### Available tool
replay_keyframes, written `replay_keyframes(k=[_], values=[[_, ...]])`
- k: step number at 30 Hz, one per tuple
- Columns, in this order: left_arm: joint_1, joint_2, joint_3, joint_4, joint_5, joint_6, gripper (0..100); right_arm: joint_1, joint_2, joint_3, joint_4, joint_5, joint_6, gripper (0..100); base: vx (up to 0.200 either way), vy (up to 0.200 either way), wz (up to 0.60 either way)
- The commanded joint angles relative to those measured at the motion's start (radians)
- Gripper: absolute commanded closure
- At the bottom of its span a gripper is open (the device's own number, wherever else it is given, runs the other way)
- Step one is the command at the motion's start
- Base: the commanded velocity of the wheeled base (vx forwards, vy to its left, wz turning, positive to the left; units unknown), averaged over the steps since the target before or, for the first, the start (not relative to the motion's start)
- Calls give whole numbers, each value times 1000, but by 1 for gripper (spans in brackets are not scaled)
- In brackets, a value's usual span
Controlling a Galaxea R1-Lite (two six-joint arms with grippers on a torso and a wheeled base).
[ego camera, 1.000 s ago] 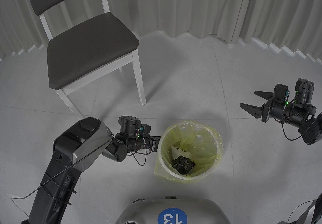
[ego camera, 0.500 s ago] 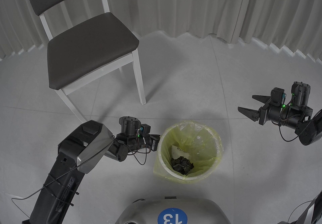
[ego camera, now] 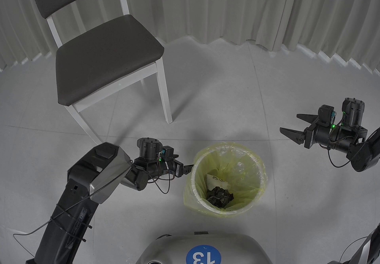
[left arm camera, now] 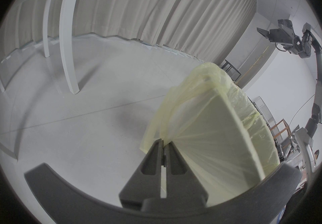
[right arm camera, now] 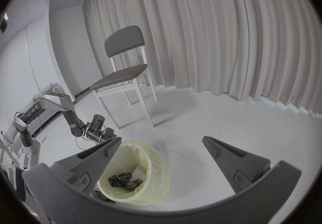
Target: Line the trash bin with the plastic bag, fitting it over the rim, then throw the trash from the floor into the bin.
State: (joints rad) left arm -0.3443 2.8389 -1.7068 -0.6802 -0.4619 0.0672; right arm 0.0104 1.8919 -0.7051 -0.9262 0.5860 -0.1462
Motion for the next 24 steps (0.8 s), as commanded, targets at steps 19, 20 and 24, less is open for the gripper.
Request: replay_keyframes(k=[19, 20, 24], values=[[-16, -293, 165, -36, 152, 8, 0, -17, -154, 116, 21, -98, -3, 0, 0, 0, 0], [-18, -325, 199, -36, 157, 9, 0, -26, -172, 127, 33, -101, -4, 0, 0, 0, 0], [-41, -428, 291, -38, 178, 23, 0, -46, -254, 148, 98, -155, -6, 0, 0, 0, 0]])
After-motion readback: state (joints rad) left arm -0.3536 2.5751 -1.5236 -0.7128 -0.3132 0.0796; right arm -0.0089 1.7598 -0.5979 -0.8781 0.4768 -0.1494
